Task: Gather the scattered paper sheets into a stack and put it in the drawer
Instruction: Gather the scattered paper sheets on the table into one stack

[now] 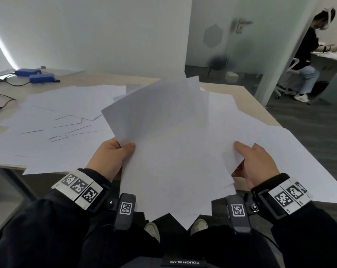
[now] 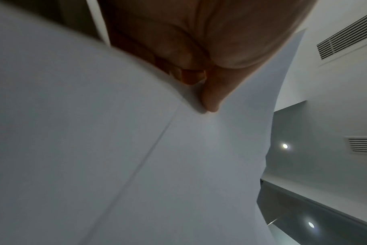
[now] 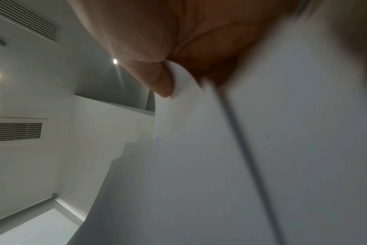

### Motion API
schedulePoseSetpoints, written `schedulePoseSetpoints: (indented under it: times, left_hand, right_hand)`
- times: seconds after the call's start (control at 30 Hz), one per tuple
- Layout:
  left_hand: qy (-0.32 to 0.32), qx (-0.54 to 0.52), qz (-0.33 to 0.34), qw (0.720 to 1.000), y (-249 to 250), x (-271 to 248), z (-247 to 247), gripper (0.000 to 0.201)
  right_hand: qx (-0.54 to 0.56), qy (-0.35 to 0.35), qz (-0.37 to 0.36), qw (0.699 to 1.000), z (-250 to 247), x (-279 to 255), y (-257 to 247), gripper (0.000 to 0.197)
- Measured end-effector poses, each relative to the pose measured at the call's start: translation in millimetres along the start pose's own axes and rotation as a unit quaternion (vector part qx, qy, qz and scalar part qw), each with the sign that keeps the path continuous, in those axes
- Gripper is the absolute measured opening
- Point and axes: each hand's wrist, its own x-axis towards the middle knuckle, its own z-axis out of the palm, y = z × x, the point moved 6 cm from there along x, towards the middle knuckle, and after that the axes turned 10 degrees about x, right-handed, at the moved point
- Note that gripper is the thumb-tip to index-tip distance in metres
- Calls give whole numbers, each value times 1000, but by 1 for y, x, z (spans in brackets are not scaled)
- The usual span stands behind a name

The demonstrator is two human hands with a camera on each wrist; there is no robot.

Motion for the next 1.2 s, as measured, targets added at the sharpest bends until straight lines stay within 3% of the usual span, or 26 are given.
schedulePoseSetpoints:
  times: [0.17, 0.27, 0.33, 0.43, 0.47, 0.57, 0.7, 0.83, 1.0, 1.2]
  left_hand:
    - [-69, 8, -20, 997, -3, 9, 1, 15]
    - [-104, 9, -21, 994, 3, 13, 8, 14]
    - [-113, 10, -13, 993, 5, 14, 13, 14]
    - [-69, -19, -7, 997, 4, 17, 16, 19]
    - [-48, -38, 1, 998, 6, 18, 16, 19]
    - [-6, -70, 33, 997, 21, 18, 17, 14]
    - [16, -66, 109, 992, 64, 15, 18, 26]
    - [36, -75, 176, 981, 104, 14, 17, 27]
    - [50, -102, 194, 974, 111, 17, 16, 20]
    - [28, -69, 165, 983, 80, 12, 27, 27]
  right_hand:
    - [-30, -24, -22, 999, 1, 4, -4, 30]
    - [21, -43, -29, 998, 10, 5, -11, 18]
    - [68, -46, -13, 997, 16, 5, -14, 28]
    - [169, -75, 53, 981, 27, 3, -9, 57]
    - [167, -104, 56, 979, 31, 0, -9, 57]
    - [78, -153, -4, 985, 41, -7, -18, 29]
    - [-74, -146, -137, 977, 55, -8, -50, 27]
    - [-30, -112, -209, 971, 63, -9, -85, 26]
    - [36, -89, -222, 970, 62, -9, -89, 17]
    - [32, -71, -203, 976, 53, -9, -63, 22]
